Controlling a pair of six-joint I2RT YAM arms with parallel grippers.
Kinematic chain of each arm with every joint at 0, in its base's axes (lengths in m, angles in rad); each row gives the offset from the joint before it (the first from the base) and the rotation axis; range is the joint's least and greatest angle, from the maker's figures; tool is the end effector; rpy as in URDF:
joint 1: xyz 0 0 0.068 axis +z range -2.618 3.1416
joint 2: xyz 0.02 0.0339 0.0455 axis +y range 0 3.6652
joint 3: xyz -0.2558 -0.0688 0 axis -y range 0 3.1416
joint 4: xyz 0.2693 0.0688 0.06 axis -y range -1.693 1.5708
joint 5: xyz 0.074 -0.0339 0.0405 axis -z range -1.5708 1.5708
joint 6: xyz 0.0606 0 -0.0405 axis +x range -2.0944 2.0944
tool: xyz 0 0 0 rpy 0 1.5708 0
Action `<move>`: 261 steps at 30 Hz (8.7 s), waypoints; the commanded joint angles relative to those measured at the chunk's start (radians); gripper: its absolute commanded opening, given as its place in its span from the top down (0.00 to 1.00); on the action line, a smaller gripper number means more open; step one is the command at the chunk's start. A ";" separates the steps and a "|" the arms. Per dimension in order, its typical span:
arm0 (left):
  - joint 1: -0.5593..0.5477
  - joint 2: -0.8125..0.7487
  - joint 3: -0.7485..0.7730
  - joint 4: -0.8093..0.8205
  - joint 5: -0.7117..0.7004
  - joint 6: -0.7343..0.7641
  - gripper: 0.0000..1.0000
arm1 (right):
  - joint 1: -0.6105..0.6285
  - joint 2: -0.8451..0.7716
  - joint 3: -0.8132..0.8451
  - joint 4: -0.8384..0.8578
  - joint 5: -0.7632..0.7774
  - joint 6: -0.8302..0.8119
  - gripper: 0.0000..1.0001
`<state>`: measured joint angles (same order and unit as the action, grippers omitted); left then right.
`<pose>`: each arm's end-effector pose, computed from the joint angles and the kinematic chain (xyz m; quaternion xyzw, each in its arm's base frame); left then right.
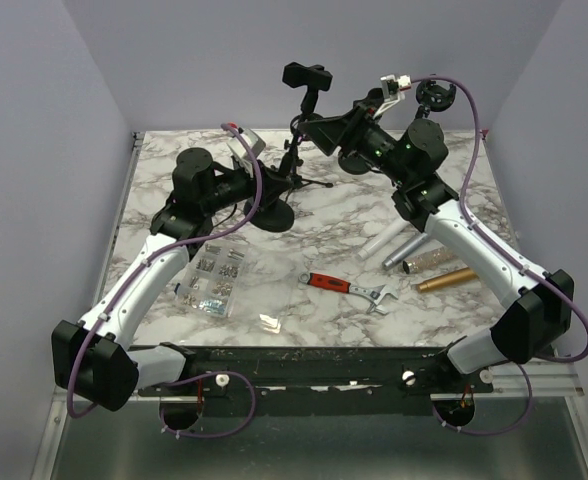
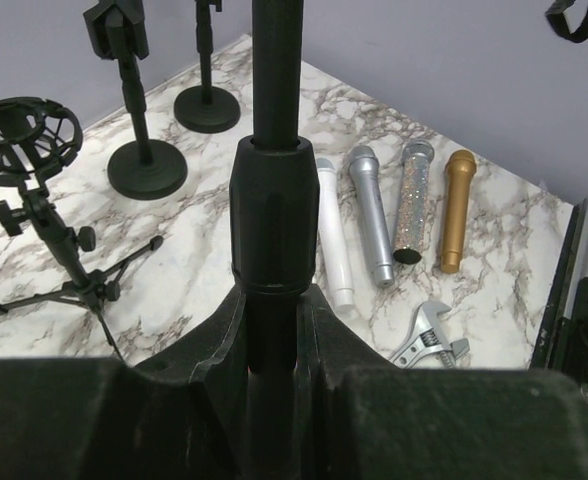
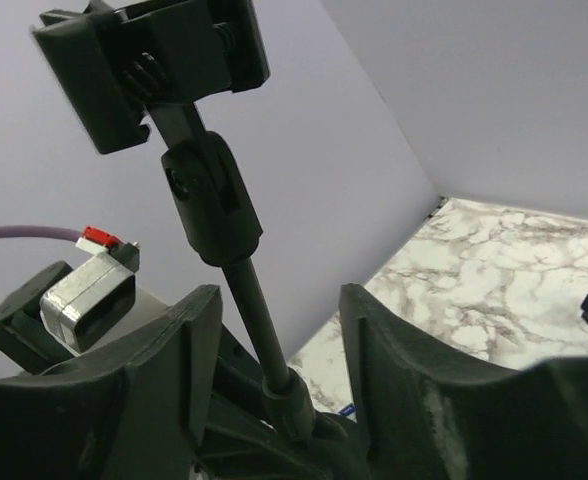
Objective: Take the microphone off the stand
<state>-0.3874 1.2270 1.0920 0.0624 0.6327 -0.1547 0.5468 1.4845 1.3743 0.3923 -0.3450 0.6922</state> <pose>0.2932 -0.1583 0.3686 0.2912 0.6667 -0.3928 0.5626 0.3294 0.2245 0.4348 -0.0939 0.6002 0.5413 0.5814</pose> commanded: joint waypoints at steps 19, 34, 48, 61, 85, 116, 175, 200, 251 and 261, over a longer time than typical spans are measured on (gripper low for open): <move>-0.082 -0.015 0.088 -0.013 -0.001 -0.050 0.02 | 0.002 0.026 -0.084 0.114 -0.022 -0.045 0.99; 0.087 -0.107 0.394 -0.302 0.030 -0.392 0.03 | 0.002 0.030 -0.108 0.150 -0.426 -0.196 0.99; 0.120 -0.056 0.167 0.050 0.219 -1.019 0.06 | 0.002 0.048 -0.084 0.136 -0.607 -0.309 0.99; 0.165 -0.176 0.137 -0.224 -0.040 -0.932 0.01 | 0.002 0.040 -0.092 0.140 -0.590 -0.329 0.99; 0.115 -0.035 -0.037 0.378 0.155 -1.416 0.18 | 0.012 0.106 -0.038 0.014 -0.629 -0.451 0.99; 0.158 0.081 0.058 0.455 0.215 -1.337 1.00 | 0.025 0.067 -0.065 -0.157 -0.005 -0.561 0.10; 0.379 0.569 0.256 -0.074 0.093 -0.790 1.00 | 0.025 -0.516 -0.543 -0.443 0.289 -0.309 0.00; 0.379 0.705 0.385 -0.317 0.048 -0.744 1.00 | 0.025 -0.544 -0.584 -0.442 0.297 -0.290 0.00; 0.413 -0.200 0.090 -0.399 0.110 -0.349 0.02 | 0.024 -0.692 -0.434 -0.743 0.606 -0.288 0.00; 0.412 -0.681 -0.137 -0.201 -0.040 -0.374 0.01 | 0.025 -0.877 -0.355 -0.917 0.807 -0.299 0.00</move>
<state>0.0242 0.7033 1.0359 -0.2600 0.6857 -0.5316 0.5701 0.6781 0.9855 -0.4156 0.3363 0.4068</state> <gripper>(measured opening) 0.980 0.998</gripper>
